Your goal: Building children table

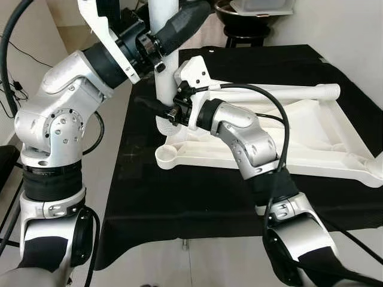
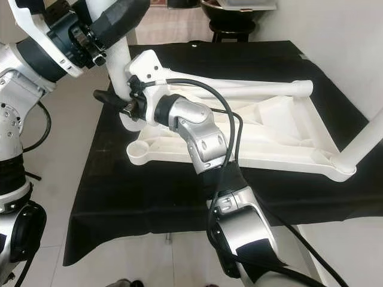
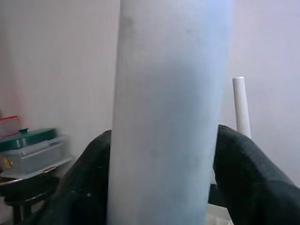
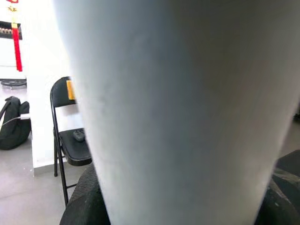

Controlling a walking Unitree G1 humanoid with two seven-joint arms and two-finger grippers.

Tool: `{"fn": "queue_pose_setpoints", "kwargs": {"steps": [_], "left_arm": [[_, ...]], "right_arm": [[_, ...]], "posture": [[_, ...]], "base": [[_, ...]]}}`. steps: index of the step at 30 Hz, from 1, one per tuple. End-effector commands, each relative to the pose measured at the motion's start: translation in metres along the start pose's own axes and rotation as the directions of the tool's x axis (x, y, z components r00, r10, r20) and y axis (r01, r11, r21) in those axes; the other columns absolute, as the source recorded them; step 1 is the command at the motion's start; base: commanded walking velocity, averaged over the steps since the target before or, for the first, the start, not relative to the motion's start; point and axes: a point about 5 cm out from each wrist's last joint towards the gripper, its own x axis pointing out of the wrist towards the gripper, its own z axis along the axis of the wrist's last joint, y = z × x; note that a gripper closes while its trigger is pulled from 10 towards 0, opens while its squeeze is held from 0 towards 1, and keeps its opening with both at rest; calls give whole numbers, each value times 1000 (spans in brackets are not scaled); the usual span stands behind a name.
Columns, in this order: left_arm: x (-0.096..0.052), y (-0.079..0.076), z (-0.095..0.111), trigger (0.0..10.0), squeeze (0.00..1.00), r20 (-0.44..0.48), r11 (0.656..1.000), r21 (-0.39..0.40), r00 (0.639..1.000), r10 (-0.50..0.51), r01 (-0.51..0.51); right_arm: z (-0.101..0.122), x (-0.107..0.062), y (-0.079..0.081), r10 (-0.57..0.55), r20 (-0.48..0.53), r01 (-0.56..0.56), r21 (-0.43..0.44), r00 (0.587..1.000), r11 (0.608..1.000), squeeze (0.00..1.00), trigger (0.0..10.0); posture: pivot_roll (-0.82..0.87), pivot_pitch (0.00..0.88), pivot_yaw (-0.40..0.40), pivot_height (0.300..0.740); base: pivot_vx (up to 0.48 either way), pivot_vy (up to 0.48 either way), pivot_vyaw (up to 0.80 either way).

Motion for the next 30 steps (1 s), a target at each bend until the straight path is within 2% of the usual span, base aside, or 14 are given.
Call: {"fn": "queue_pose_setpoints", "kwargs": {"steps": [1,6,8,9,12,14,16,19,20,21,22,24,25,30], "left_arm": [[-4,0,-4,10000,1000,-13,1000,-20,1000,-1,1],[-29,28,8,10000,1000,6,980,32,981,195,-195],[-59,45,25,10000,1000,32,893,124,901,433,-433],[-83,50,37,10000,1000,66,775,206,799,598,-597],[-87,50,38,10000,1000,74,751,221,779,623,-622],[-107,55,46,10000,1000,92,639,329,697,711,-695],[-136,67,67,10000,1000,179,453,389,548,817,-802],[-146,70,76,10000,1000,207,394,411,505,838,-822],[-149,70,81,10000,0,224,373,424,494,840,-825],[-152,70,84,10000,0,239,350,437,482,843,-829],[-157,67,82,10000,0,249,316,443,454,856,-839],[-159,66,80,10000,0,247,303,447,442,863,-842],[-161,65,74,10000,0,233,297,457,435,870,-838],[-169,52,23,10000,0,82,328,454,405,911,-828]], "right_arm": [[11,5,1,1,32,-1,-7,999,1000,0,0],[10,2,-9,-85,39,84,16,996,996,0,0],[10,-2,-25,-216,49,214,44,975,976,0,0],[9,-7,-35,-300,49,296,62,953,953,0,0],[9,-8,-37,-312,48,309,65,949,949,0,0],[8,-11,-41,-342,45,338,69,939,938,0,0],[7,-15,-46,-369,41,366,69,928,928,0,0],[7,-17,-48,-380,40,377,66,924,924,0,0],[6,-18,-49,-393,39,390,63,919,919,0,0],[6,-19,-51,-405,40,402,64,913,913,0,0],[7,-22,-55,-432,44,428,71,901,901,0,5569],[7,-23,-56,-445,45,441,74,895,895,0,5569],[7,-23,-58,-455,46,451,80,889,889,0,10000],[9,-28,-66,-518,51,513,87,854,854,0,10000]], "posture": [[-40,78,34,740],[-30,88,44,740],[-24,91,45,740],[-21,91,42,740],[-21,91,42,740],[-21,91,42,740],[-19,88,39,740],[-19,88,39,740],[-14,83,41,740],[-14,82,42,740],[-13,80,42,740],[-13,80,42,740],[-13,80,42,740],[-22,80,40,740]], "base": [[0,0,0],[0,0,0],[0,0,0],[0,0,0],[0,0,0],[0,0,0],[0,0,0],[0,0,0],[0,0,0],[0,0,0],[0,0,0],[0,0,0],[0,0,0],[0,0,0]]}}
